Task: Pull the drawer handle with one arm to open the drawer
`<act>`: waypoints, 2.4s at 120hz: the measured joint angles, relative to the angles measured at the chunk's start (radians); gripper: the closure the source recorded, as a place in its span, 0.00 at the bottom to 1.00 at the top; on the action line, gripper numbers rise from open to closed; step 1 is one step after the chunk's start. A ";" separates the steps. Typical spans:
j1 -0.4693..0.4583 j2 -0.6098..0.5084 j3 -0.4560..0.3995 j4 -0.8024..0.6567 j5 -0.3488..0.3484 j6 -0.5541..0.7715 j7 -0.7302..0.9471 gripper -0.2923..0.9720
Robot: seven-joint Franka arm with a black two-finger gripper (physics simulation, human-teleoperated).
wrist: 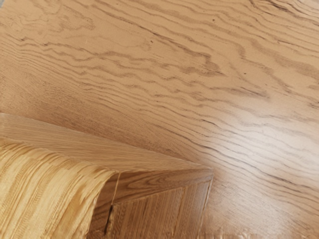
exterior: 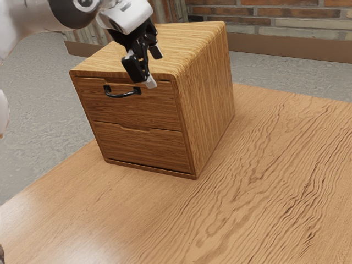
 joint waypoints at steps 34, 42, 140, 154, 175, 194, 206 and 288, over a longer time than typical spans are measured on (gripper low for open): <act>0.230 0.087 -0.115 -0.019 -0.049 0.163 0.105 0.23; 0.230 0.066 -0.120 -0.018 -0.050 0.164 0.128 0.23; 0.081 -0.490 -0.260 -0.625 0.453 0.440 0.157 0.23; 0.086 -0.492 -0.257 -0.637 0.452 0.456 0.153 0.23; 0.114 -0.492 -0.251 -0.652 0.452 0.466 0.149 0.23; 0.118 -0.498 -0.251 -0.692 0.452 0.478 0.145 0.23; 0.117 -0.501 -0.251 -0.706 0.452 0.487 0.144 0.23; 0.138 -0.539 -0.253 -0.751 0.453 0.532 0.138 0.24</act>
